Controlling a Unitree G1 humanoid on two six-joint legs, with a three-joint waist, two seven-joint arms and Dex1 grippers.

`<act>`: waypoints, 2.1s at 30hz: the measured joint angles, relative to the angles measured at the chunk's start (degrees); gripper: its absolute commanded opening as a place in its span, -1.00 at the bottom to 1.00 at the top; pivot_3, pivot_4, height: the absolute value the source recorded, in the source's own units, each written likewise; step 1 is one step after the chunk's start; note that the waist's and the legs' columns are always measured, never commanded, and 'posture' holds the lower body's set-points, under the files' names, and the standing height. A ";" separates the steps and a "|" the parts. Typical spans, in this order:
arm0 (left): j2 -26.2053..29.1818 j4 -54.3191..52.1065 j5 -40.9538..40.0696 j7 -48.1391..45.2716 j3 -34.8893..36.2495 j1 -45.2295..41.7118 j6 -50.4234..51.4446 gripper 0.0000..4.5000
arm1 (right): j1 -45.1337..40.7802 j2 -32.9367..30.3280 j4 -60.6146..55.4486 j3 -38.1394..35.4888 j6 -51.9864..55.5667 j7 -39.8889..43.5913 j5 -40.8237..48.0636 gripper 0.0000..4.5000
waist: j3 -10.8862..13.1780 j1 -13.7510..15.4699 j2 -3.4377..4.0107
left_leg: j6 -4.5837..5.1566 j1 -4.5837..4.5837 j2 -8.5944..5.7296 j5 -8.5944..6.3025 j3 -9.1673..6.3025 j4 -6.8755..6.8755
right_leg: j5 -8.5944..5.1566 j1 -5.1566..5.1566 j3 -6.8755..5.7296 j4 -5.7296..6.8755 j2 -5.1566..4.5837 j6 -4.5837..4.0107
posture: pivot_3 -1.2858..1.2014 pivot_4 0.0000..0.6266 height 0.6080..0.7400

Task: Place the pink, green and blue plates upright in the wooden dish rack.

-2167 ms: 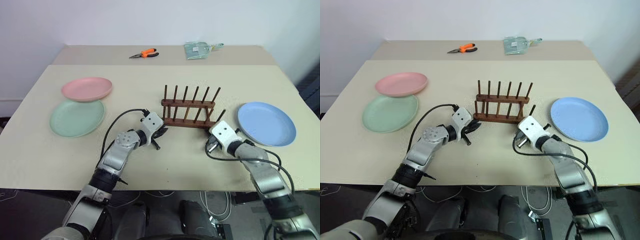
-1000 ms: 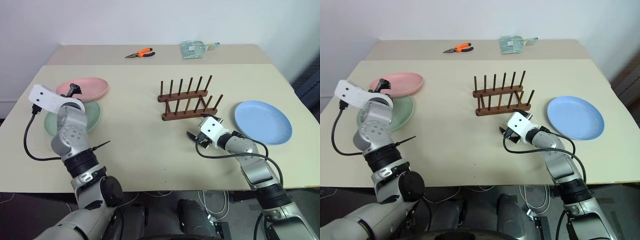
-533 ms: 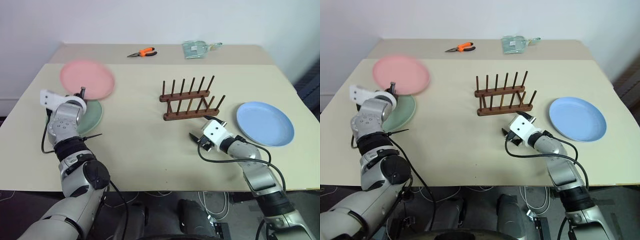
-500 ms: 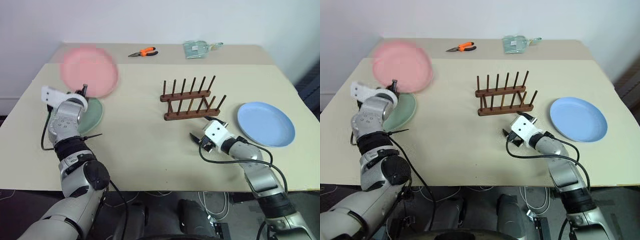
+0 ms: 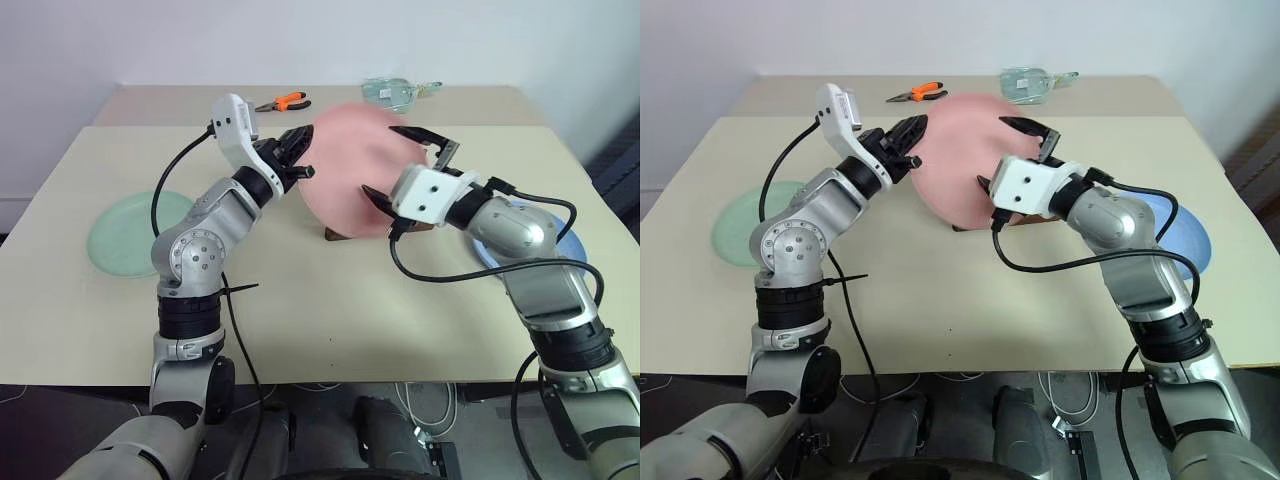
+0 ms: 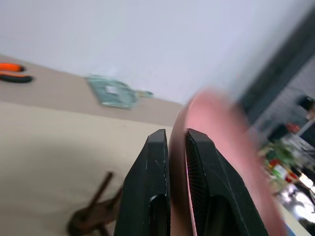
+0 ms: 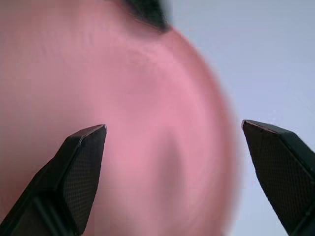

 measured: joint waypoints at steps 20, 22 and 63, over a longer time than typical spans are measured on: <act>11.14 0.97 -1.76 -8.81 1.61 8.03 7.49 0.48 | 3.53 0.44 1.96 -6.97 -0.71 -1.98 -0.29 1.00 | 0.09 -0.13 0.12 | 0.01 0.02 0.00 0.00 0.00 -0.04 | 0.00 -0.04 0.04 0.05 0.00 -0.02 | 0.03 -0.52 1.00; 12.86 0.82 -5.12 -11.20 2.84 12.51 11.85 0.93 | 5.89 0.56 -0.36 -9.87 0.54 -0.73 4.18 1.00 | 0.09 -0.04 0.11 | 0.06 0.02 0.01 -0.03 -0.02 -0.04 | -0.01 -0.01 0.03 0.05 0.00 -0.02 | 0.03 -0.52 1.00; -3.20 -2.72 3.14 -1.35 -7.83 7.81 30.04 0.98 | 26.49 -3.59 -11.13 -20.47 15.44 9.34 27.64 1.00 | 0.15 1.40 0.13 | 0.10 -0.06 -0.01 -0.05 0.02 0.04 | -0.11 0.13 -0.02 -0.31 -0.05 0.16 | 0.03 -0.52 1.00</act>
